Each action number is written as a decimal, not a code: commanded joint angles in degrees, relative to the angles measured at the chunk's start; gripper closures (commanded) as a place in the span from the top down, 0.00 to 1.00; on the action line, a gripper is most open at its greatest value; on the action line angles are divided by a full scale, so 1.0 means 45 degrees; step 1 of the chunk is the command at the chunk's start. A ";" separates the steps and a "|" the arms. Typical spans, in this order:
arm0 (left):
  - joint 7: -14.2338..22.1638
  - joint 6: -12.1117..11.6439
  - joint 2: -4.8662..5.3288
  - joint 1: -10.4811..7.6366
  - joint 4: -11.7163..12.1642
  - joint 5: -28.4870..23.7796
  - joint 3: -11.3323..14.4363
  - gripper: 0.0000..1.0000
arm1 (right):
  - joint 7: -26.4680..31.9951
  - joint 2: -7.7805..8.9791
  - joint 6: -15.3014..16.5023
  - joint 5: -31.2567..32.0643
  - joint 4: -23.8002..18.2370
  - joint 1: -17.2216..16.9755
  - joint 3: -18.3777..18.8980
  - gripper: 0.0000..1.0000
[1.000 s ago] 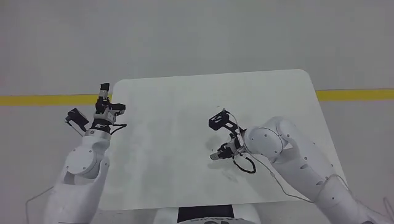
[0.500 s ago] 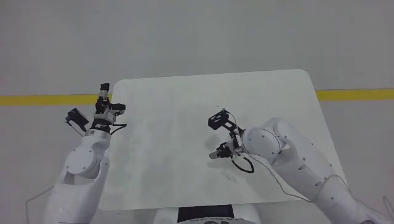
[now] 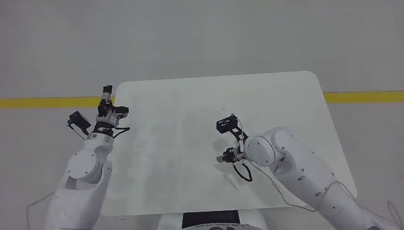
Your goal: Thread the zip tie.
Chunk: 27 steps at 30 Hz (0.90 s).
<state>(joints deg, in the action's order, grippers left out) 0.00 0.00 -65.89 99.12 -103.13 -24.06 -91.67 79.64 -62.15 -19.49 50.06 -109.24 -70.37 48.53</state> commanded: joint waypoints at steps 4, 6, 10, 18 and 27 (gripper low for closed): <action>0.0000 0.0000 0.0000 0.0000 0.0000 0.0000 0.0000 1.00 | 0.0001 0.0001 0.0001 0.0009 -0.0003 -0.0001 0.0003 1.00; 0.0000 0.0000 0.0000 0.0000 0.0000 0.0000 0.0000 1.00 | 0.0001 0.0001 0.0001 0.0009 -0.0003 -0.0001 0.0003 1.00; 0.0000 0.0000 0.0000 0.0000 0.0000 0.0000 0.0000 1.00 | -0.0496 -0.0016 0.0168 -0.0031 0.0278 -0.0130 -0.0029 1.00; 0.0000 0.0000 0.0000 0.0000 0.0000 0.0000 0.0000 1.00 | -0.0496 -0.0016 0.0168 -0.0031 0.0278 -0.0130 -0.0029 1.00; 0.0000 0.0000 0.0000 0.0000 0.0000 0.0000 0.0000 1.00 | -0.1210 -0.0040 0.0001 0.0470 0.0394 -0.0320 0.0038 1.00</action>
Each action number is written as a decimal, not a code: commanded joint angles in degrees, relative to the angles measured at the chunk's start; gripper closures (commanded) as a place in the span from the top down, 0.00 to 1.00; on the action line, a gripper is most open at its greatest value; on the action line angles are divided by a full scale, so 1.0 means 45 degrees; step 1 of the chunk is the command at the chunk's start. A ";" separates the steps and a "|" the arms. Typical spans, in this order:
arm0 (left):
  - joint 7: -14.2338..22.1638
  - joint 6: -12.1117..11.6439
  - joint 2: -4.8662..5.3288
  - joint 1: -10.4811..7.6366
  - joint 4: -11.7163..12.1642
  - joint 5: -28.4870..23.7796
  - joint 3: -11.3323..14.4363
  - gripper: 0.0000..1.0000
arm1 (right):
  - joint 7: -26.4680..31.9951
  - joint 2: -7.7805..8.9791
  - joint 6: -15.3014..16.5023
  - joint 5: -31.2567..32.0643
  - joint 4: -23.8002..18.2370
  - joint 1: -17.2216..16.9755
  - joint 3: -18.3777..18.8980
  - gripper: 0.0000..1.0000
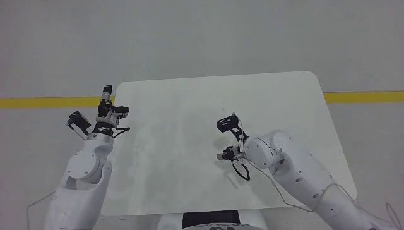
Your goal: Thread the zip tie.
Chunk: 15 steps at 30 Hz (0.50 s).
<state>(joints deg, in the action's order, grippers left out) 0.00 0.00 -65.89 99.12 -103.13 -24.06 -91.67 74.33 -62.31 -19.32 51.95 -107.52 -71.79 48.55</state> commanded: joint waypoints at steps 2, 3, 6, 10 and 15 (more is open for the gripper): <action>0.0000 0.0000 0.0000 0.0000 0.0000 0.0000 0.0000 1.00 | -0.0155 -0.0023 -0.0036 0.0104 0.0017 -0.0075 0.0197 0.82; 0.0000 0.0000 0.0000 0.0000 0.0000 0.0000 0.0000 1.00 | -0.0159 -0.0031 -0.0036 0.0139 0.0004 -0.0109 0.0257 0.66; 0.0000 0.0000 0.0000 0.0000 0.0000 0.0000 0.0000 1.00 | -0.0010 -0.0059 -0.0036 0.0356 -0.0066 -0.0196 0.0389 0.45; 0.0000 0.0000 0.0000 0.0000 0.0000 0.0000 0.0000 1.00 | 0.0271 -0.0101 -0.0036 0.0601 -0.0131 -0.0244 0.0458 0.40; 0.0000 0.0000 0.0000 0.0000 0.0000 0.0000 0.0000 1.00 | 0.0242 -0.0116 0.0028 0.0884 -0.0500 -0.0408 0.0465 0.36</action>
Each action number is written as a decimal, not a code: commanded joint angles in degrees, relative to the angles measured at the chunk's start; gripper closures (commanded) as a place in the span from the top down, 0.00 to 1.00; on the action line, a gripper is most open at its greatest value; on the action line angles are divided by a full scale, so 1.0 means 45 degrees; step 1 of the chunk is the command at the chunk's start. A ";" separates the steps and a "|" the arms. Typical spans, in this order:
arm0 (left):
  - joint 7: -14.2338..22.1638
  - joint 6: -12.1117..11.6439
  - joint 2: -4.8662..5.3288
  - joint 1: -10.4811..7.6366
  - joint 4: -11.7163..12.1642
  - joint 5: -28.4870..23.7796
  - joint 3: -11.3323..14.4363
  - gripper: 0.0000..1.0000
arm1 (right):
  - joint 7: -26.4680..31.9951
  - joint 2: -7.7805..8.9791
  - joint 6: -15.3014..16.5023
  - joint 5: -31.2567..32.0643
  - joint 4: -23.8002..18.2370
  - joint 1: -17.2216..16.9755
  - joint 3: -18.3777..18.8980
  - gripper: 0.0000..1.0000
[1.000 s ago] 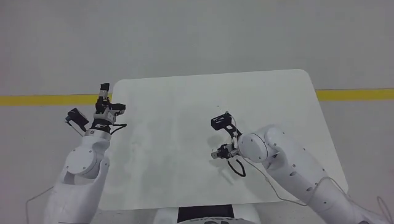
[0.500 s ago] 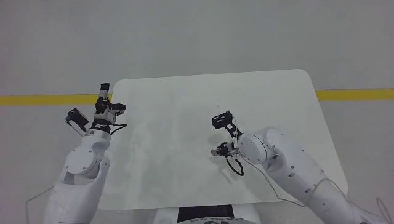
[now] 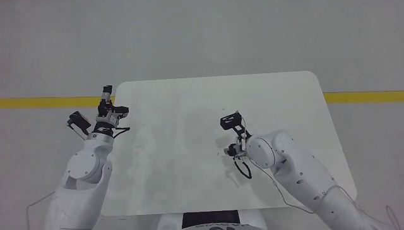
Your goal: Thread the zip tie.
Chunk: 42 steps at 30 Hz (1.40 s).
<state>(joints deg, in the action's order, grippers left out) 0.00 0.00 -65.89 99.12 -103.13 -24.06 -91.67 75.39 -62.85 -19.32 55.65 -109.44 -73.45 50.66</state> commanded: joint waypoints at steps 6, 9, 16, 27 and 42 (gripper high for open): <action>0.0000 0.0000 0.0000 0.0000 0.0000 0.0000 0.0000 1.00 | 0.0056 -0.0022 0.0084 0.0284 0.0040 -0.0134 -0.0047 0.29; 0.0000 0.0000 0.0000 0.0000 0.0000 0.0000 0.0000 1.00 | -0.0064 -0.0043 -0.0035 0.0516 0.0066 -0.0177 -0.0033 0.29; 0.0000 0.0000 0.0000 0.0000 0.0000 0.0000 0.0000 1.00 | 0.0007 -0.0165 -0.0035 0.1024 0.0385 -0.0314 -0.0052 0.23; 0.0000 0.0000 0.0000 0.0000 0.0000 0.0000 0.0000 1.00 | 0.0004 -0.0404 -0.0035 0.1653 0.0837 -0.0558 0.0011 0.12; 0.0000 0.0000 0.0000 0.0000 0.0000 0.0000 0.0000 1.00 | -0.0387 -0.0903 -0.0035 0.2463 0.1920 -0.0502 -0.0183 0.17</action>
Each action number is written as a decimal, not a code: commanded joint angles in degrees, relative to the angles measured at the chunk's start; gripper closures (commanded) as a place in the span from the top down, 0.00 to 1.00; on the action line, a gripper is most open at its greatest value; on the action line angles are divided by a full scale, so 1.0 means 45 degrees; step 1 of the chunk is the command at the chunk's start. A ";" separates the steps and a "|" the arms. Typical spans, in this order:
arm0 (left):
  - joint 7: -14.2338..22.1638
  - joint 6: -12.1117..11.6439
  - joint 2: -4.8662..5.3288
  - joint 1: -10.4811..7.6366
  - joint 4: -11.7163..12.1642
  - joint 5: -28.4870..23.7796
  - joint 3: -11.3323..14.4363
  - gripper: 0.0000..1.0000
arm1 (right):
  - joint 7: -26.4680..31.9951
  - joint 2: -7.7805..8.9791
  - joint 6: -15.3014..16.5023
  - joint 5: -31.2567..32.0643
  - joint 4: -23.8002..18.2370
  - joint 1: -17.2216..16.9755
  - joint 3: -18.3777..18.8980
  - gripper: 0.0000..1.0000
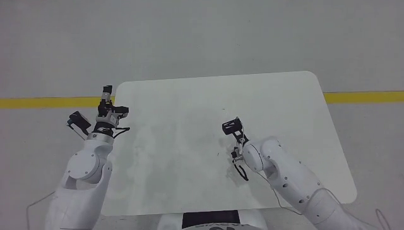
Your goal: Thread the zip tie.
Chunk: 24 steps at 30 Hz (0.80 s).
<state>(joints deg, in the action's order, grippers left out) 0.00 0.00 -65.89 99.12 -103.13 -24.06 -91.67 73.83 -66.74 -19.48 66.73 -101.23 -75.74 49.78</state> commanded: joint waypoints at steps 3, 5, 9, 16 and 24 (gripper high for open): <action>0.0000 0.0000 0.0000 0.0000 0.0000 0.0000 0.0000 1.00 | -0.0146 -0.0145 0.0000 -0.0091 0.0325 0.0030 0.0078 0.15; 0.0000 0.0000 0.0000 0.0000 0.0000 0.0000 0.0000 1.00 | -0.0166 -0.0203 0.0000 -0.0136 0.0439 0.0051 0.0092 0.14; 0.0000 0.0000 0.0000 0.0000 0.0000 0.0000 0.0000 1.00 | -0.0189 -0.0309 0.0000 -0.0193 0.0654 0.0108 0.0111 0.13; 0.0000 0.0000 0.0000 0.0000 0.0000 0.0000 0.0000 1.00 | -0.0313 -0.0492 0.0000 -0.0299 0.0990 0.0225 0.0118 0.11; 0.0000 0.0000 0.0000 0.0000 0.0000 0.0000 0.0000 1.00 | -0.0274 -0.0656 0.0000 -0.0208 0.1351 0.0379 0.0040 0.11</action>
<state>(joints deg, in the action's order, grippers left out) 0.00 0.00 -65.89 99.12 -103.13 -24.06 -91.67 72.52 -69.62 -19.48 65.65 -95.31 -74.09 50.01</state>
